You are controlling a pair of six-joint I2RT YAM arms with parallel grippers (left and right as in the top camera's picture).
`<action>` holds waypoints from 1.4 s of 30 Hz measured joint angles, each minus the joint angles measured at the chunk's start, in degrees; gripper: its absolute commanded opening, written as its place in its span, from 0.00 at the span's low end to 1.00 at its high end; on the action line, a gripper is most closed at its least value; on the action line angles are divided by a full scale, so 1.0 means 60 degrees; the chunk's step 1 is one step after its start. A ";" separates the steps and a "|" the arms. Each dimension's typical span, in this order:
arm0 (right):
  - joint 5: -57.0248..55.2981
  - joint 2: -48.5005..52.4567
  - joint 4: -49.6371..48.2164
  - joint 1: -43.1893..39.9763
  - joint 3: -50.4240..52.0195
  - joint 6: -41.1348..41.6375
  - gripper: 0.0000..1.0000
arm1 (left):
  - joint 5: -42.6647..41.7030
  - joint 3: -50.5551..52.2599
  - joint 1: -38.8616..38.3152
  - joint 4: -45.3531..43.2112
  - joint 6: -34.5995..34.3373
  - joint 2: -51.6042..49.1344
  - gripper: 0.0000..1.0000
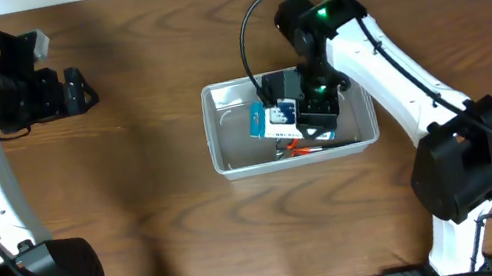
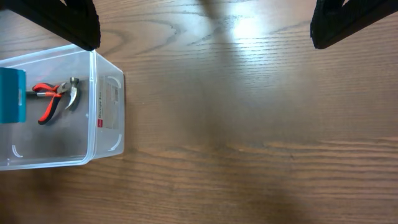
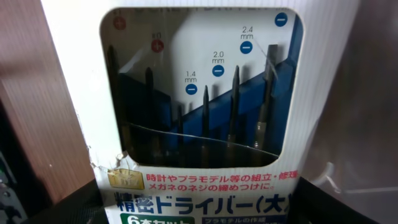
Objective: Pack container
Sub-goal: 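Lower the box into the container and open the right gripper, then withdraw the right gripper right toward the yellow-handled screwdriver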
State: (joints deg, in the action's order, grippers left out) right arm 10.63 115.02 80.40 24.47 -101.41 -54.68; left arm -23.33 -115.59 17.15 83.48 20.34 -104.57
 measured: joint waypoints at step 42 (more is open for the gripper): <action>-0.0022 -0.2492 0.2772 -0.1464 -0.2892 0.5748 0.99 | 0.0000 0.0000 0.0000 0.0011 0.0000 0.0000 0.98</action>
State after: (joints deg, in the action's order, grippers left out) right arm 10.50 100.07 97.03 15.68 -118.76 -20.18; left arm -23.33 -115.59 17.15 83.55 20.34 -104.57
